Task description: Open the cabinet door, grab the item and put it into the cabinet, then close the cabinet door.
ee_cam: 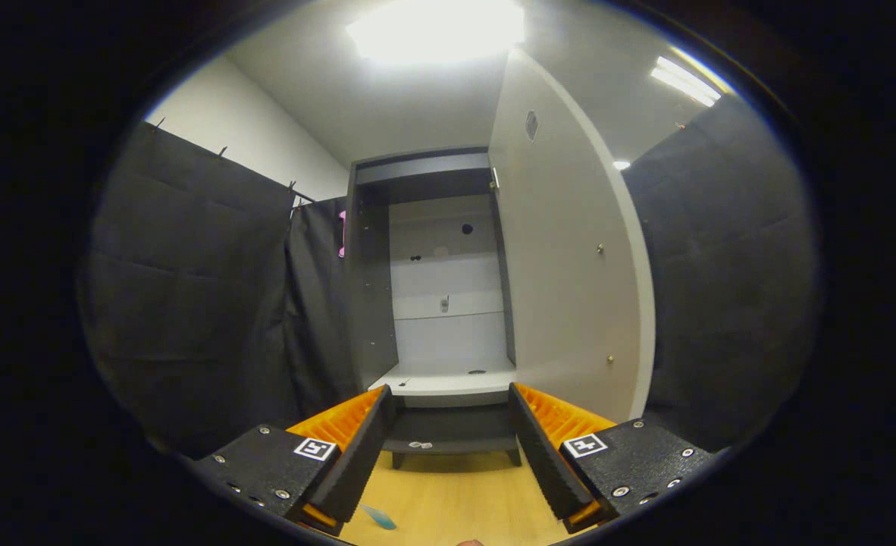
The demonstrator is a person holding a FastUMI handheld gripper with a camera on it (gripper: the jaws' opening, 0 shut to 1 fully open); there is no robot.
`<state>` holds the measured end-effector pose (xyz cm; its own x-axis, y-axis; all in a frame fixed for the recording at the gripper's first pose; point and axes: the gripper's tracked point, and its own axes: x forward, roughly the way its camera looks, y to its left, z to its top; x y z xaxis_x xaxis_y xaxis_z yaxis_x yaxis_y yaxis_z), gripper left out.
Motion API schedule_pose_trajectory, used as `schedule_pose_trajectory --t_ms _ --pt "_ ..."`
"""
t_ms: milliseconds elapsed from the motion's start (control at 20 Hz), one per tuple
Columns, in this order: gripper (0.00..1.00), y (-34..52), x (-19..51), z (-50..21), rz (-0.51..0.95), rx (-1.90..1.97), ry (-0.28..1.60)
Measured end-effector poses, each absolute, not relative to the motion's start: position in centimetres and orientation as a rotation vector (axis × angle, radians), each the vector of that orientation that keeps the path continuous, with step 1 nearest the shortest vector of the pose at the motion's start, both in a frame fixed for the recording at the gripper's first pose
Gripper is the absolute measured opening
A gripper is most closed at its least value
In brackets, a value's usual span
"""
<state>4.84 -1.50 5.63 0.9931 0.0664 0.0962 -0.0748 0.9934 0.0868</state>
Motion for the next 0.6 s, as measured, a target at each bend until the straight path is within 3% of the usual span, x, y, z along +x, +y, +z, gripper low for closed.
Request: schedule_pose_trajectory --t_ms 350,600 --pt "0.93 5.2 7.4 -2.1 0.17 0.099 -0.05" --pt "0.93 8.9 9.0 -11.1 0.196 0.113 0.128"
